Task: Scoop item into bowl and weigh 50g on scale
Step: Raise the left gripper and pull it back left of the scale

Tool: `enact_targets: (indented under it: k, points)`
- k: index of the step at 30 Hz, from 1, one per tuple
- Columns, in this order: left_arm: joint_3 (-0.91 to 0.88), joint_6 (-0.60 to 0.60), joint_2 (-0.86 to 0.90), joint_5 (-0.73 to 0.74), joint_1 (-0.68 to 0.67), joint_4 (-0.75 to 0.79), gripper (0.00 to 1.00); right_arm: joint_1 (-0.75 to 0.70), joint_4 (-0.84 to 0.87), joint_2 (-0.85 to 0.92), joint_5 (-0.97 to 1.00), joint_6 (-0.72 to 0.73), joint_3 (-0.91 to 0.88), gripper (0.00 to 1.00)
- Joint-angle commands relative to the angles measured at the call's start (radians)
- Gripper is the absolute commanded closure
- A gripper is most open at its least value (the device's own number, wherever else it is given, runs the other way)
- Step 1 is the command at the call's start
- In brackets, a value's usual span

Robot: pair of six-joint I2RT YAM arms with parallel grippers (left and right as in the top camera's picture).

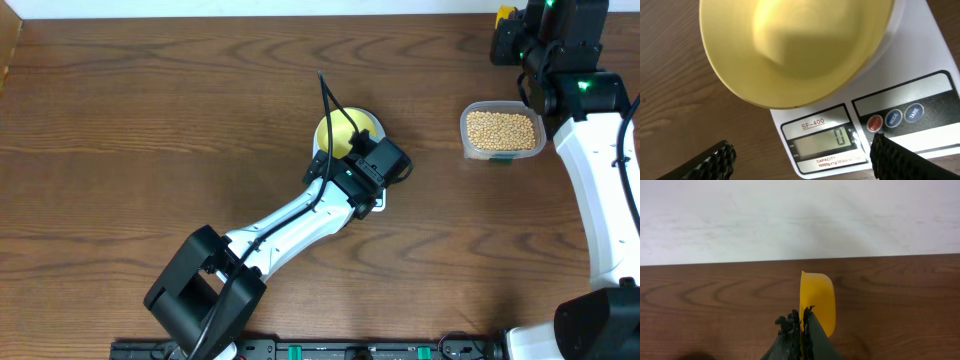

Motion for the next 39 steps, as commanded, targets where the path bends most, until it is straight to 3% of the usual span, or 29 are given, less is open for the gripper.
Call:
enact_targets:
  k: [1,5,14,25,31,39]
  points:
    - [-0.009,0.006,-0.015,0.012,0.0,-0.014,0.12,-0.002,0.0,0.005,-0.009,0.014,-0.001,0.99]
    - [-0.009,0.016,-0.05,0.025,0.001,-0.088,0.12,-0.002,0.0,0.005,-0.009,0.013,-0.001,0.99]
    - [-0.009,0.261,-0.2,0.293,0.024,-0.127,0.12,-0.002,-0.001,0.005,-0.009,0.013,-0.001,0.99]
    - [-0.009,0.508,-0.386,0.73,0.255,-0.177,0.12,-0.002,-0.001,0.005,-0.009,0.013,-0.001,0.99]
    - [-0.009,0.571,-0.432,0.756,0.352,-0.189,0.12,-0.002,-0.001,0.005,-0.009,0.013,-0.001,0.99]
    - [-0.012,0.594,-0.431,0.745,0.377,-0.189,0.12,-0.002,-0.002,0.005,-0.009,0.013,-0.001,0.99]
